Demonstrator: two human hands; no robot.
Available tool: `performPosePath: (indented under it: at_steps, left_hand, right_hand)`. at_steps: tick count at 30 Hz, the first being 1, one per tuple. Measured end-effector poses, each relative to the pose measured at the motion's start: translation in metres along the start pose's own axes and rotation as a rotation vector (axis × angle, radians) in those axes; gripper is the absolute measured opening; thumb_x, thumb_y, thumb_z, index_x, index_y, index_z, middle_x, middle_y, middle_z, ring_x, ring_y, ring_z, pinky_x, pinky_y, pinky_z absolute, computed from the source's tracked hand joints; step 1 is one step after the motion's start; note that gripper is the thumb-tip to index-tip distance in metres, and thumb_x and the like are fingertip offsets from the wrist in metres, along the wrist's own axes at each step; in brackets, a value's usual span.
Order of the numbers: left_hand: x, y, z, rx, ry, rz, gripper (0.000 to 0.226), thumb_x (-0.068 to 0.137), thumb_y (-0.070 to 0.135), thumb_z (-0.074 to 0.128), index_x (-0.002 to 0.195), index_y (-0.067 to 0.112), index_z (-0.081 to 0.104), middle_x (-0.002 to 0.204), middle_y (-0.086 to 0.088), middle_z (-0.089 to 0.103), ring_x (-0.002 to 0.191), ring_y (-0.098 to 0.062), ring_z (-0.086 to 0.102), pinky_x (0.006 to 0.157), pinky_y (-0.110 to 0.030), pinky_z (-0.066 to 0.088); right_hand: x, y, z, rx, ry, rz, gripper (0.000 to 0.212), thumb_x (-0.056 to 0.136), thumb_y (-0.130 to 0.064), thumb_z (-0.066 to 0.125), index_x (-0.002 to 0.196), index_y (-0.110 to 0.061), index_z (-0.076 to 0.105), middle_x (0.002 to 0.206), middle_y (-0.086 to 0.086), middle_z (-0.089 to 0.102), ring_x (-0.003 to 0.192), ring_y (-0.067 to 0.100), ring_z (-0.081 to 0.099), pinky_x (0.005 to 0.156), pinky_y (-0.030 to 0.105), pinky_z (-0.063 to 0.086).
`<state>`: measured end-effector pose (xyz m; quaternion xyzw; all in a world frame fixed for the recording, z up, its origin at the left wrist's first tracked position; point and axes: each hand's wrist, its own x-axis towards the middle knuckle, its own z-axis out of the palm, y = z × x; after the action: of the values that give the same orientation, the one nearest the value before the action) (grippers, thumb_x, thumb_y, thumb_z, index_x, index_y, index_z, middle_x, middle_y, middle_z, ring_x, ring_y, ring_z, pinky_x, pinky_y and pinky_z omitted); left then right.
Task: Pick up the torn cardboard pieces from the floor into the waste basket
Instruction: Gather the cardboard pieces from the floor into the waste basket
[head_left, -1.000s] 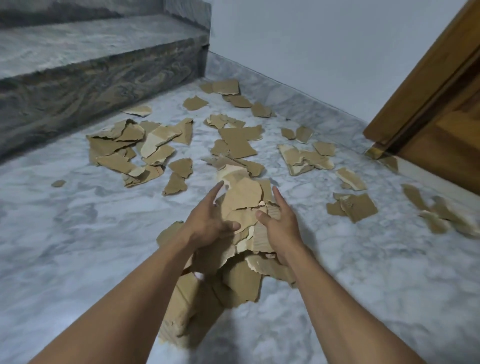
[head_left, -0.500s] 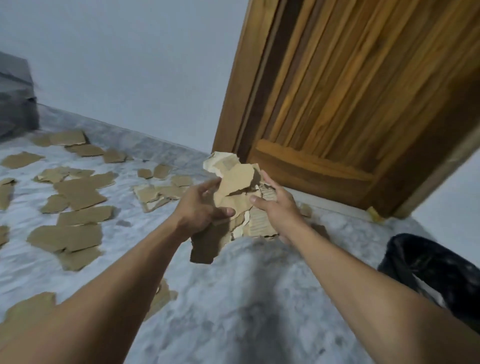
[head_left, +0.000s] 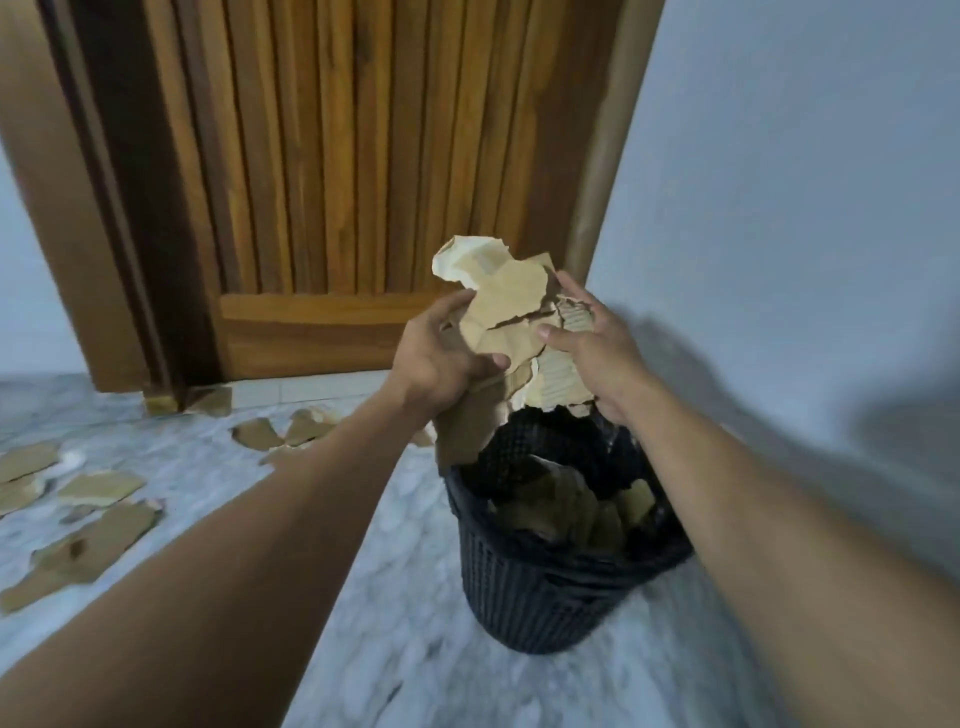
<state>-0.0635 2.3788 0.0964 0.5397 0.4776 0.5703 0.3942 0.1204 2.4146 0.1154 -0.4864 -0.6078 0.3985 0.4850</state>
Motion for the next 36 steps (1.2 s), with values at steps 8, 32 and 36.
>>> performPosePath:
  at_steps: [8,32,36]
  left_hand:
    - [0.008,-0.049,0.095,0.139,-0.043,-0.077,0.069,0.069,0.011,0.091,0.130,0.018,0.060,0.123,-0.002,0.062,0.111,-0.021,0.060,0.097,-0.036,0.052]
    - [-0.045,-0.148,-0.148,0.797,0.263,-0.230,0.033,0.096,0.036,0.063,0.126,0.022,0.066,0.118,-0.004,0.070,0.110,-0.025,0.065,0.089,-0.033,0.051]
    - [-0.056,-0.182,-0.217,0.848,0.239,-0.259,0.039,0.095,0.041,0.063,0.130,0.024,0.063,0.122,-0.006,0.066,0.108,-0.024,0.064,0.088,-0.034,0.050]
  right_hand:
    - [-0.014,0.057,-0.078,-0.101,0.064,0.161,0.056,0.086,-0.006,0.075,0.132,-0.036,0.065,0.126,-0.011,0.061,0.110,0.009,0.058,0.086,0.026,0.046]
    - [0.016,0.049,0.168,-0.491,-0.288,-0.002,0.052,0.097,-0.021,0.055,0.148,-0.027,0.044,0.126,-0.002,0.058,0.094,0.014,0.057,0.076,0.029,0.045]
    - [0.024,0.067,0.244,-0.580,-0.298,-0.079,0.054,0.097,-0.024,0.058,0.149,-0.026,0.043,0.146,0.002,0.049,0.093,0.016,0.062,0.079,0.033,0.049]
